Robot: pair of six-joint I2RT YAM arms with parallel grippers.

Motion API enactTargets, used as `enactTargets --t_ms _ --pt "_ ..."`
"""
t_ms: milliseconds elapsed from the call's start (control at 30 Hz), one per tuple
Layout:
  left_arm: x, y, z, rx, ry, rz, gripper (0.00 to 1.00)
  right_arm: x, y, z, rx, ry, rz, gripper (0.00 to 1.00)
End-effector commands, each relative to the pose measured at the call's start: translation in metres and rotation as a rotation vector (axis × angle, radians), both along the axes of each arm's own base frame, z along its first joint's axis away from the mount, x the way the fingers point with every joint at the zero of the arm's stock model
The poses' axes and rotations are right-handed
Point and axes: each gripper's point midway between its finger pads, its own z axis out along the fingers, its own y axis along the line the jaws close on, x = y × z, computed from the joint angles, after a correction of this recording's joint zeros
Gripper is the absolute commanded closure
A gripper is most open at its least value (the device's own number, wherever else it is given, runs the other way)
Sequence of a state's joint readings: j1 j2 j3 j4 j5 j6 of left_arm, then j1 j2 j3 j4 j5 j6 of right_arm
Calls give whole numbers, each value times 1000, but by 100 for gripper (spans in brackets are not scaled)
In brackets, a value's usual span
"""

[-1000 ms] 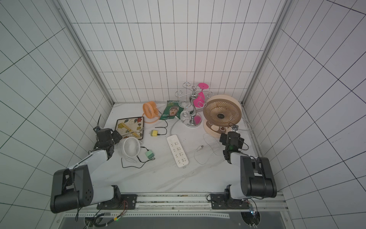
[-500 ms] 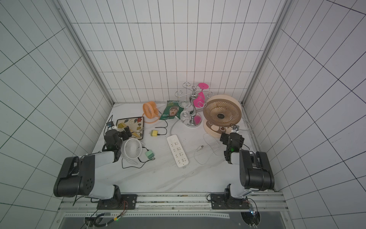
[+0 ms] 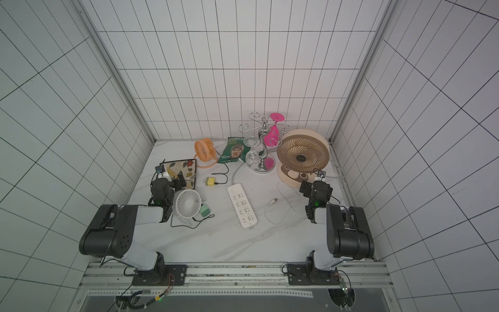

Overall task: Unplug the desk fan from the power strip
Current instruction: Reset both arms

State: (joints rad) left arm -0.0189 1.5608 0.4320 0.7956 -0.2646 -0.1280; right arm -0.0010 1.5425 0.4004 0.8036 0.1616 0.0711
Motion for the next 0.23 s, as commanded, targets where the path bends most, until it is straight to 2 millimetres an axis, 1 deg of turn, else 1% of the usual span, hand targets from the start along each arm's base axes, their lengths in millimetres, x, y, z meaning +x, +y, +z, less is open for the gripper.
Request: enactTargets --t_ms 0,200 --pt "3 3 1 20 12 16 2 8 -4 14 5 -43 -9 1" --pt "3 4 2 5 10 4 2 8 -4 14 5 -43 -9 1"
